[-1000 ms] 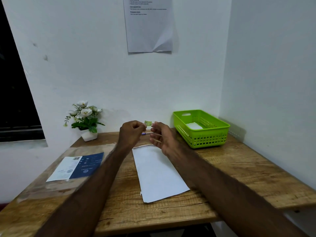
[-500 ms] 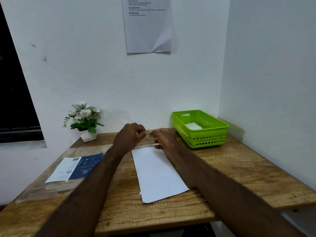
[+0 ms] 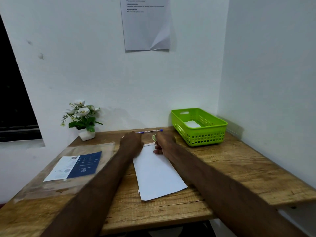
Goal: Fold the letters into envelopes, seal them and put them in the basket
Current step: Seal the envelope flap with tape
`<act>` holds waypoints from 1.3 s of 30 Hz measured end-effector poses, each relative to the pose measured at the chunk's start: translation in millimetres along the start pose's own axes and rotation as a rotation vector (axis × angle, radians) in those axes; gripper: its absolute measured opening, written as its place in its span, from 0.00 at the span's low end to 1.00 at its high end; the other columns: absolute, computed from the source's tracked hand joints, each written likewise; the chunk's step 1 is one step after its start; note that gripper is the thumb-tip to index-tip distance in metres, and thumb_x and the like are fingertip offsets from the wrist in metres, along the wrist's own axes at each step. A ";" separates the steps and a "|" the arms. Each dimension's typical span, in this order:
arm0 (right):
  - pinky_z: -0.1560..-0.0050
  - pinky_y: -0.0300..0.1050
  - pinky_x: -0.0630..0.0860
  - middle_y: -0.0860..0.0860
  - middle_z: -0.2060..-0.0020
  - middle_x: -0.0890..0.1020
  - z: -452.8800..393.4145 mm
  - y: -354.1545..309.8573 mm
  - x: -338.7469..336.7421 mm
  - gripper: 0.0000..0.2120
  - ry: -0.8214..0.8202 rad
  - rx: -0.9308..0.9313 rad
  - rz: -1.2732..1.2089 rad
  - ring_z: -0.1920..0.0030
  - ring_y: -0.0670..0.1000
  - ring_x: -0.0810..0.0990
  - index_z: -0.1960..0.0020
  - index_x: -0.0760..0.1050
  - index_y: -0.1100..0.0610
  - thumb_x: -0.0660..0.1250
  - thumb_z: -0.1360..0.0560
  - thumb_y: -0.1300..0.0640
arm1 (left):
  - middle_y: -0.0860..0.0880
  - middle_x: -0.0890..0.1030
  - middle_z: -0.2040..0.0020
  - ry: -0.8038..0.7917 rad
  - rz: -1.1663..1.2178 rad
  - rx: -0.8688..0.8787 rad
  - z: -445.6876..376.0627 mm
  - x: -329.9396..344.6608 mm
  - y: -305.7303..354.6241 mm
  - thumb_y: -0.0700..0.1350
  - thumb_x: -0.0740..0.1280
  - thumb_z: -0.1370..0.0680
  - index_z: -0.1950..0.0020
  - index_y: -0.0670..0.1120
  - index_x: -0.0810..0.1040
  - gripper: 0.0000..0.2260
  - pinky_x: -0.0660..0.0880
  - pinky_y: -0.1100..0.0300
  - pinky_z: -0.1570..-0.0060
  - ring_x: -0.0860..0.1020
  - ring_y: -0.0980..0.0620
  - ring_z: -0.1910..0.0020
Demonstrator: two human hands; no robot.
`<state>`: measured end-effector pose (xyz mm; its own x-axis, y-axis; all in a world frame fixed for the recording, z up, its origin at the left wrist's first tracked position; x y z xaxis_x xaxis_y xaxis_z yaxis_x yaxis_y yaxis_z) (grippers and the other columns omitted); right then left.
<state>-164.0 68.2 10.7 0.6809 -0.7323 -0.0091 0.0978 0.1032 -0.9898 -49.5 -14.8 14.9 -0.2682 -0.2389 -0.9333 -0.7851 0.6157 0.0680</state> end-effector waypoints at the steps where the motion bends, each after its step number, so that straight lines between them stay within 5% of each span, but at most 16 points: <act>1: 0.78 0.41 0.76 0.57 0.53 0.81 0.2 -0.2 -0.1 0.14 0.003 0.004 0.006 0.68 0.52 0.78 0.42 0.78 0.61 0.61 0.26 0.62 | 0.41 0.80 0.40 -0.009 -0.009 -0.014 0.9 -0.1 1.3 0.50 0.65 0.20 0.39 0.44 0.80 0.14 0.76 0.51 0.45 0.79 0.40 0.41; 5: 0.77 0.43 0.77 0.57 0.56 0.79 0.7 0.4 -1.1 0.14 0.008 0.013 0.017 0.68 0.52 0.78 0.43 0.78 0.62 0.60 0.25 0.62 | 0.41 0.76 0.32 -0.054 -0.012 -0.052 2.2 -0.1 1.4 0.57 0.65 0.19 0.31 0.42 0.75 0.23 0.74 0.51 0.38 0.76 0.42 0.35; 9: 0.70 0.49 0.83 0.58 0.62 0.78 1.7 -0.4 -2.5 0.11 0.039 0.012 0.022 0.71 0.53 0.78 0.45 0.79 0.64 0.62 0.25 0.65 | 0.42 0.79 0.34 -0.124 0.034 -0.068 1.7 -4.7 4.4 0.59 0.63 0.19 0.34 0.43 0.79 0.23 0.75 0.53 0.41 0.78 0.44 0.37; 19: 0.62 0.51 0.85 0.56 0.56 0.85 2.4 6.7 -2.0 0.12 0.188 -0.062 0.163 0.78 0.55 0.82 0.49 0.78 0.60 0.60 0.26 0.57 | 0.46 0.80 0.34 -0.219 -0.005 -0.107 9.9 -15.6 11.4 0.62 0.64 0.21 0.36 0.44 0.80 0.25 0.72 0.55 0.39 0.77 0.46 0.35; 27: 0.72 0.39 0.73 0.54 0.55 0.86 7.7 9.7 -1.1 0.14 0.183 -0.089 0.189 0.80 0.52 0.81 0.46 0.78 0.60 0.60 0.27 0.56 | 0.44 0.82 0.38 -0.372 0.136 -0.125 10.5 -24.1 9.1 0.56 0.69 0.22 0.39 0.41 0.81 0.21 0.73 0.59 0.52 0.80 0.47 0.44; 31: 0.69 0.43 0.80 0.54 0.55 0.86 3.8 7.3 0.2 0.14 0.120 -0.076 0.167 0.78 0.53 0.82 0.48 0.79 0.59 0.62 0.30 0.55 | 0.42 0.84 0.49 -0.341 0.267 -0.099 9.9 -21.4 8.7 0.49 0.69 0.22 0.51 0.41 0.82 0.12 0.66 0.63 0.69 0.76 0.51 0.58; 36: 0.72 0.45 0.79 0.54 0.67 0.80 0.1 -2.9 -4.2 0.10 -0.060 -0.095 0.077 0.76 0.49 0.77 0.52 0.81 0.61 0.67 0.31 0.60 | 0.40 0.81 0.61 -0.248 0.590 -0.158 10.5 -21.2 4.4 0.42 0.68 0.22 0.56 0.35 0.82 0.10 0.66 0.63 0.68 0.73 0.53 0.66; 39: 0.72 0.44 0.78 0.55 0.65 0.80 -6.0 0.0 -6.3 0.11 -0.076 -0.092 0.054 0.72 0.50 0.77 0.51 0.83 0.63 0.71 0.31 0.60 | 0.40 0.85 0.54 -0.207 0.704 -0.182 6.3 -17.6 -1.0 0.42 0.70 0.22 0.50 0.36 0.85 0.10 0.71 0.60 0.63 0.77 0.51 0.63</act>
<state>-172.6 68.7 9.9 0.7366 -0.6740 -0.0553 -0.0050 0.0763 -0.9971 -40.4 -6.4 29.0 -0.6443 0.3221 -0.6937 -0.5514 0.4329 0.7131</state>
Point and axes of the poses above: each hand's wrist, its own z-axis away from the middle knuckle, its own x-axis out of the palm, y = z × x, the point moved 2 cm from there along -z, towards the middle knuckle
